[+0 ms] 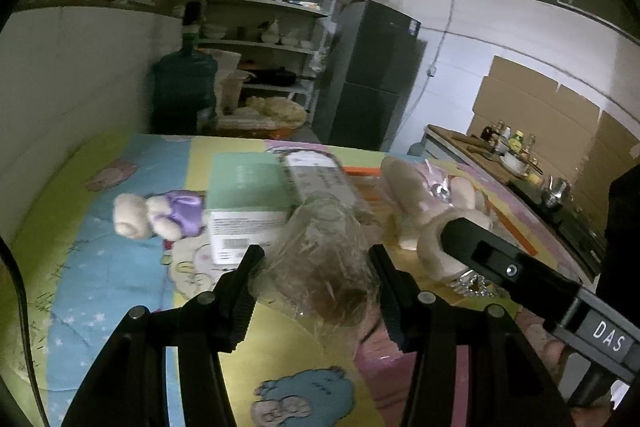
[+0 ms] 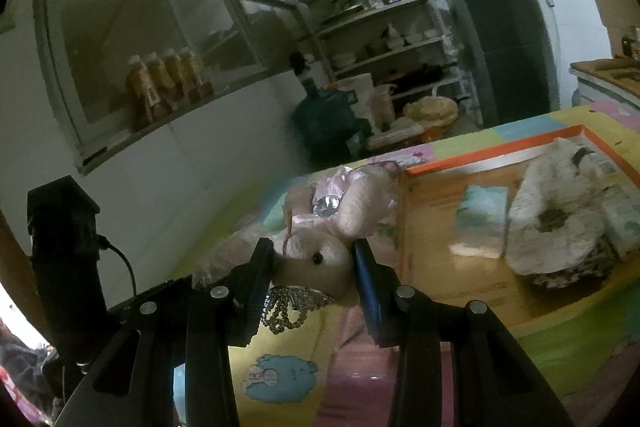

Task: Organize soft objects
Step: 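Carry the clear plastic bag and pink bunny over the cardboard tray with both tools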

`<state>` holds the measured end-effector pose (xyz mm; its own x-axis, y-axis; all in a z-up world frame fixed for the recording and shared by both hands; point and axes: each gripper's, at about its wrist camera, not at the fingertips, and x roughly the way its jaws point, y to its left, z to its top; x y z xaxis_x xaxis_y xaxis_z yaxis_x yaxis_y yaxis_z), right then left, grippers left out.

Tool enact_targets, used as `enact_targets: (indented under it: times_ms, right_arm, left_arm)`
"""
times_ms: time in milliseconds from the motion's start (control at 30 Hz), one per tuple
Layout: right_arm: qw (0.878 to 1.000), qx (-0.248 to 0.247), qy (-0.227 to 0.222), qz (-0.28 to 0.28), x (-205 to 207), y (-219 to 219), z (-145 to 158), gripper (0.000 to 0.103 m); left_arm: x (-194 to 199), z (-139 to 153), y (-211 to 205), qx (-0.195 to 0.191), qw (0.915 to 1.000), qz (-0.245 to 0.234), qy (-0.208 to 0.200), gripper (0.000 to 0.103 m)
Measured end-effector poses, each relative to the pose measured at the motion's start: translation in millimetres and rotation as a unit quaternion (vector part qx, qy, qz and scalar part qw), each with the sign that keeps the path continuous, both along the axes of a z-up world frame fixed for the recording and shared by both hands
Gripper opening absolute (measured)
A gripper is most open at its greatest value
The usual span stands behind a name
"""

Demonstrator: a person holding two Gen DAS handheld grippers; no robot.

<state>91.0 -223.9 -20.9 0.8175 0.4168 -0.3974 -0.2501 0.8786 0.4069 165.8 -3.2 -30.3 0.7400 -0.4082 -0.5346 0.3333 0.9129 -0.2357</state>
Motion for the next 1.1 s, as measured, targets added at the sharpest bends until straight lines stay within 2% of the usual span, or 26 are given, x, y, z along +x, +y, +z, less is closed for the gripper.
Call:
enact_targets:
  times_ms: [533, 1100]
  right_arm:
    - [0.999, 0.007, -0.007, -0.051, -7.3, -57.3, 3.2, 0.041]
    - [0.994, 0.026, -0.007, -0.107, -12.7, -123.1, -5.1, 0.042]
  left_arm:
    - [6.2, -0.4, -65.6, 0.008, 0.9985, -0.054, 0.004, 0.054]
    - [21.6, -7.6, -118.9, 0.021, 0.9956, -0.089, 0.017, 0.054]
